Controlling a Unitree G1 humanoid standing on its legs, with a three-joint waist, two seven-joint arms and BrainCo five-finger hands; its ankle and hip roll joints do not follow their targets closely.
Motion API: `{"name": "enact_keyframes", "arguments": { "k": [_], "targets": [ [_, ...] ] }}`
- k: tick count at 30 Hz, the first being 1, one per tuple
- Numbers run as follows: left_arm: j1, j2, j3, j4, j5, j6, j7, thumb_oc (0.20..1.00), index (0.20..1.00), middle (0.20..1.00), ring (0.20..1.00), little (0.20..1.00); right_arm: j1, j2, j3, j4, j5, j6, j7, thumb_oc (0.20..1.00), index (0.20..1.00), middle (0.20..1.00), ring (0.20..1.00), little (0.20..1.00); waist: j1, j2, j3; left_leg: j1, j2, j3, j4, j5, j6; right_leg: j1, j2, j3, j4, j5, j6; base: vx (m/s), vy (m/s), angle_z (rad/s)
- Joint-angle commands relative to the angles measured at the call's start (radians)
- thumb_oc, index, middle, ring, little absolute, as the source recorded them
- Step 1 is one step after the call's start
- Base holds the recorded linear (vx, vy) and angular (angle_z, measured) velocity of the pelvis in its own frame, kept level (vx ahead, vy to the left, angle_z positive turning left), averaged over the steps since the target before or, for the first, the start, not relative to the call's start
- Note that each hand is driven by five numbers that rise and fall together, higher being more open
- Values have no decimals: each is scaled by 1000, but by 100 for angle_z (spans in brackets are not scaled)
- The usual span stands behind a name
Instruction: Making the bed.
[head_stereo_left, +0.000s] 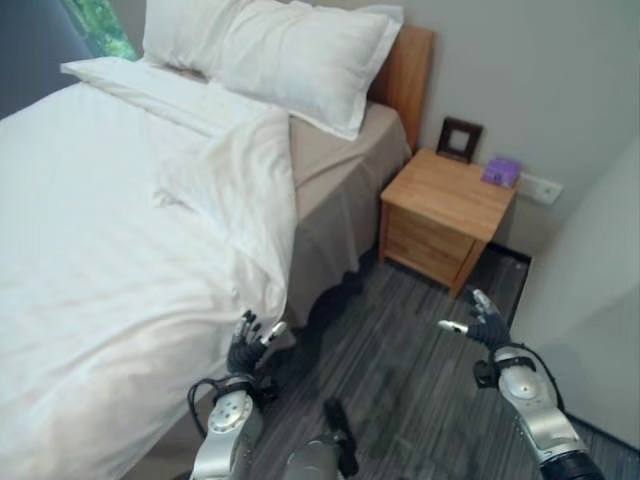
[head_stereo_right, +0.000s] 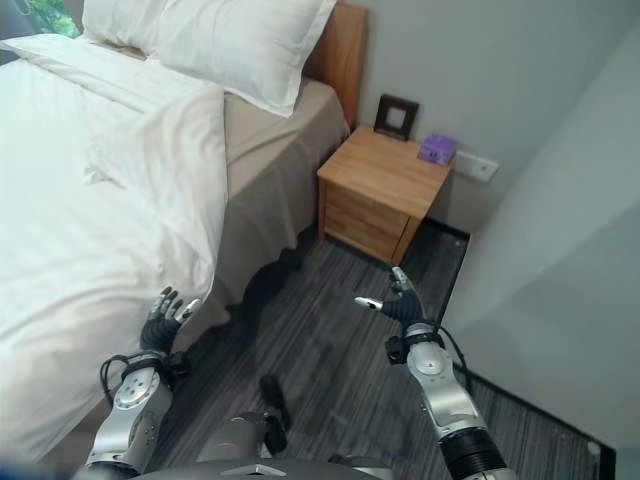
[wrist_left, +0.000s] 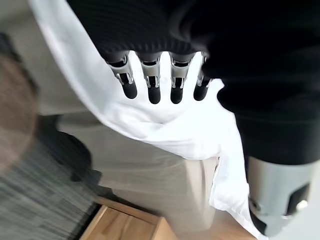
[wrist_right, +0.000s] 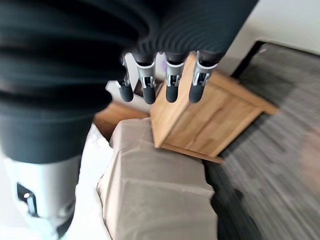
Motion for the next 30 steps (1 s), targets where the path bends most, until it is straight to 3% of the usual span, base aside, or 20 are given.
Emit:
{"name": "enact_keyframes", "arguments": {
  "k": [1, 3, 5, 6, 7, 8, 10, 12, 15, 17, 18, 23, 28, 29, 30],
  "targets": [
    [-57, 112, 8, -95, -21, -48, 25, 1000, 1000, 1000, 1000, 1000, -65, 15, -17, -65, -60, -47, 10, 1000, 1000, 1000, 1000, 1000, -6, -53, 8, 102, -40, -38, -51, -90, -81, -96, -147, 10, 344, 417, 128, 340, 181, 29],
    [-70, 133, 11, -112, -8, -50, 31, 1000, 1000, 1000, 1000, 1000, -79, 13, -10, -69, -69, -47, 13, 1000, 1000, 1000, 1000, 1000, -16, -57, 17, 118, -40, -62, -51, -108, -75, -138, -157, 19, 403, 398, 118, 265, 62, 101],
    [-94, 149, 24, -123, -13, -55, 45, 1000, 1000, 1000, 1000, 1000, -99, 2, -5, -79, -83, -46, 6, 1000, 1000, 1000, 1000, 1000, -18, -51, 31, 149, -26, -91, -51, -134, -80, -203, -208, -11, 394, 343, 85, 361, -20, 127],
    [-109, 158, 31, -127, -15, -54, 45, 1000, 1000, 1000, 1000, 1000, -107, 1, -6, -83, -80, -44, 3, 1000, 1000, 1000, 1000, 1000, -22, -46, 37, 147, -3, -94, -51, -117, -90, -218, -226, -59, 301, 328, 48, 306, -152, 84],
    [-113, 164, 36, -135, -19, -57, 48, 1000, 1000, 1000, 1000, 1000, -111, -2, -12, -96, -74, -44, 1, 1000, 1000, 1000, 1000, 1000, -23, -49, 41, 155, 5, -111, -51, -119, -103, -229, -238, -71, 226, 310, 35, 373, -257, 111],
    [-113, 171, 49, -149, -28, -63, 48, 1000, 1000, 1000, 1000, 1000, -120, -3, -17, -110, -52, -44, 2, 1000, 1000, 1000, 1000, 1000, -29, -59, 48, 160, 14, -150, -51, -122, -127, -233, -219, -61, 75, 292, 27, 429, -262, 110],
    [-102, 177, 63, -167, -44, -72, 37, 1000, 1000, 1000, 1000, 1000, -115, -12, -28, -111, -42, -42, 7, 1000, 1000, 1000, 1000, 1000, -45, -73, 45, 161, 17, -223, -51, -134, -154, -232, -147, 48, -162, 289, 29, 418, -275, 135],
    [-101, 183, 69, -175, -55, -77, 26, 1000, 1000, 1000, 1000, 1000, -113, -20, -31, -111, -45, -40, 7, 1000, 1000, 1000, 1000, 1000, -46, -78, 46, 161, 15, -254, -51, -138, -162, -226, -132, 84, -209, 291, 33, 234, -137, 109],
    [-108, 201, 102, -205, -92, -99, 5, 1000, 1000, 1000, 1000, 1000, -111, -36, -51, -132, -61, -45, 4, 1000, 1000, 1000, 1000, 1000, -50, -77, 44, 157, 6, -354, -51, -147, -179, -240, -103, 225, -321, 313, 37, 324, -207, 162],
    [-115, 199, 119, -199, -128, -107, 33, 1000, 1000, 1000, 1000, 1000, -133, -44, -54, -123, -83, -43, -12, 1000, 1000, 1000, 1000, 1000, -49, -76, 44, 165, 10, -390, -51, -158, -189, -236, -108, 213, -348, 327, 45, 255, -209, 112],
    [-106, 209, 129, -198, -107, -107, 27, 1000, 1000, 1000, 1000, 1000, -144, -47, -36, -144, -111, -52, -13, 1000, 1000, 1000, 1000, 1000, -36, -73, 37, 171, 11, -407, -51, -155, -189, -231, -108, 212, -324, 306, 31, 217, -190, 57],
    [-80, 174, 185, -178, -126, -141, 60, 1000, 1000, 1000, 1000, 1000, -266, -75, 35, -131, -173, -80, -12, 1000, 1000, 1000, 1000, 1000, -34, -47, 19, 228, 32, -405, -50, -168, -203, -174, -94, 190, -379, 317, 21, 165, -138, 2],
    [-80, 174, 185, -178, -126, -141, 60, 1000, 1000, 1000, 1000, 1000, -266, -75, 35, -131, -173, -80, -12, 1000, 1000, 1000, 1000, 1000, -34, -47, 20, 229, 32, -405, -51, -168, -203, -174, -94, 190, -379, 317, 21, 34, -112, -5],
    [-136, 151, 154, -137, -223, -168, 75, 1000, 1000, 1000, 1000, 1000, -465, -191, 89, -14, -243, -12, -29, 1000, 1000, 1000, 1000, 1000, -8, -56, 81, 6, 105, -101, 273, -105, -233, -50, -125, 7, -394, 245, -39, 208, -476, 23],
    [-148, 182, 161, -108, -200, -164, 80, 1000, 1000, 1000, 1000, 1000, -515, -207, 103, 54, -241, 6, -36, 1000, 1000, 1000, 1000, 1000, -4, -45, 59, -3, 52, -67, 159, -100, -218, -35, -109, -19, -394, 235, -28, 211, -473, 149]
  ]
}}
